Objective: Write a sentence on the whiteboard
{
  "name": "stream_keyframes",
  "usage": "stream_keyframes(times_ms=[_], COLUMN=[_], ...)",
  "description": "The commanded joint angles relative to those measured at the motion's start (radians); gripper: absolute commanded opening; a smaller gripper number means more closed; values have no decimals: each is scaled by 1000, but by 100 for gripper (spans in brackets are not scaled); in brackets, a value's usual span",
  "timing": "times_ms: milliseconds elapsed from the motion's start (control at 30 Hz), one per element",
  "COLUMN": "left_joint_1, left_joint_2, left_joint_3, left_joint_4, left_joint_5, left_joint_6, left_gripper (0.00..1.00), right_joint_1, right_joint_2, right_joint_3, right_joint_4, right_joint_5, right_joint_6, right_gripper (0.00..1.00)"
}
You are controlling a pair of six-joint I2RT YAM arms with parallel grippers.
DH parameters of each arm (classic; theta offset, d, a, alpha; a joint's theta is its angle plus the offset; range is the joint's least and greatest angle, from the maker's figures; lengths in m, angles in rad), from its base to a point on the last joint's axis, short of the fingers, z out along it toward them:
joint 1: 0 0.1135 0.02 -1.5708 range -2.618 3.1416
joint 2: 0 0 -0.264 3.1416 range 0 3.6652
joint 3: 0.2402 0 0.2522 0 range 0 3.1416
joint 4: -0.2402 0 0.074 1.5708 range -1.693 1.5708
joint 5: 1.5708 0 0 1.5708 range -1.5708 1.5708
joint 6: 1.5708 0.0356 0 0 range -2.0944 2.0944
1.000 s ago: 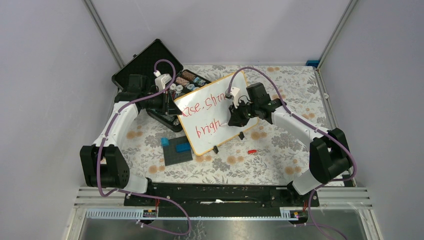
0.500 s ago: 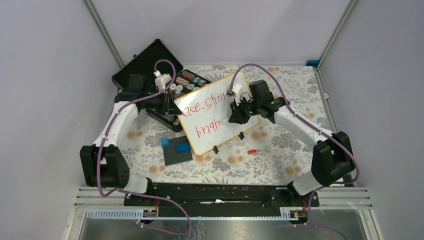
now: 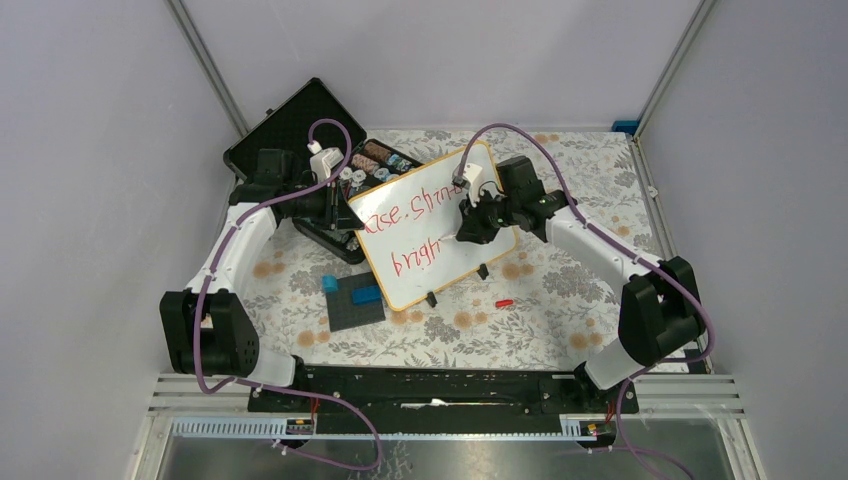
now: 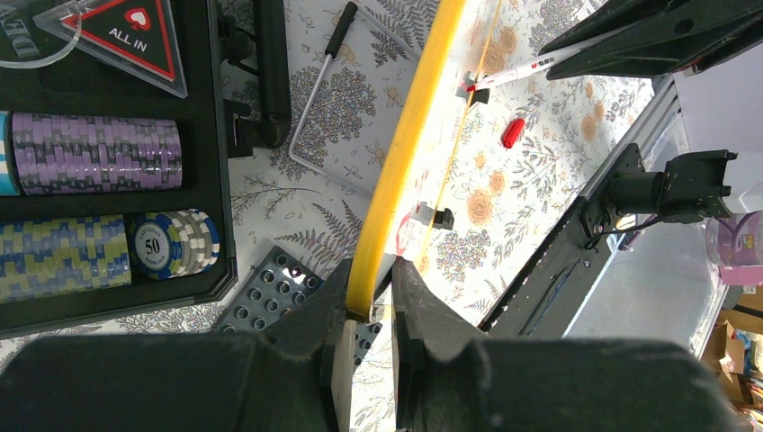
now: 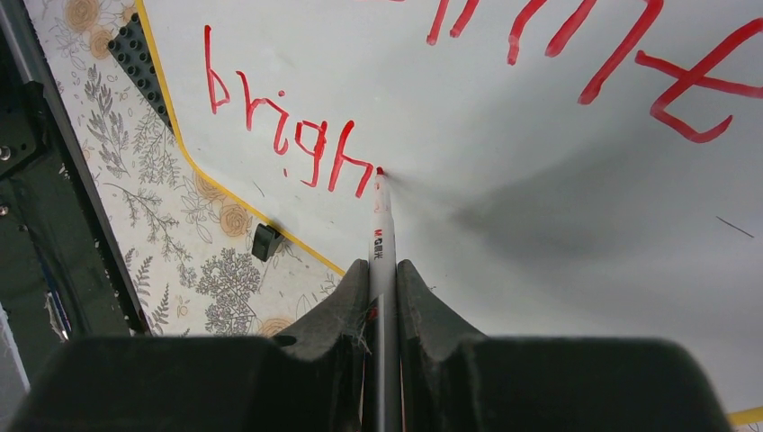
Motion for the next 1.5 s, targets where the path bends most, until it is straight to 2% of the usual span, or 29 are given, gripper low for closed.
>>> stream_keyframes(times_ms=[0, 467, 800, 1467], left_joint_1=[-24, -24, -24, -25], left_joint_2=[-3, -1, -1, 7], left_joint_3=[-10, -11, -13, -8], left_joint_4=[18, 19, 19, 10], left_joint_5=[-80, -80, -81, -82], left_joint_6=[63, 60, 62, 73], left_gripper=[0, 0, 0, 0], right_joint_1=[-5, -69, -60, -59], right_joint_2=[8, -26, -60, 34], right_joint_3=[47, 28, 43, 108], right_joint_4=[13, -2, -8, -7], right_joint_5=[33, 45, -77, -76], right_joint_6=[0, -34, -22, -2], right_gripper=[0, 0, 0, 0])
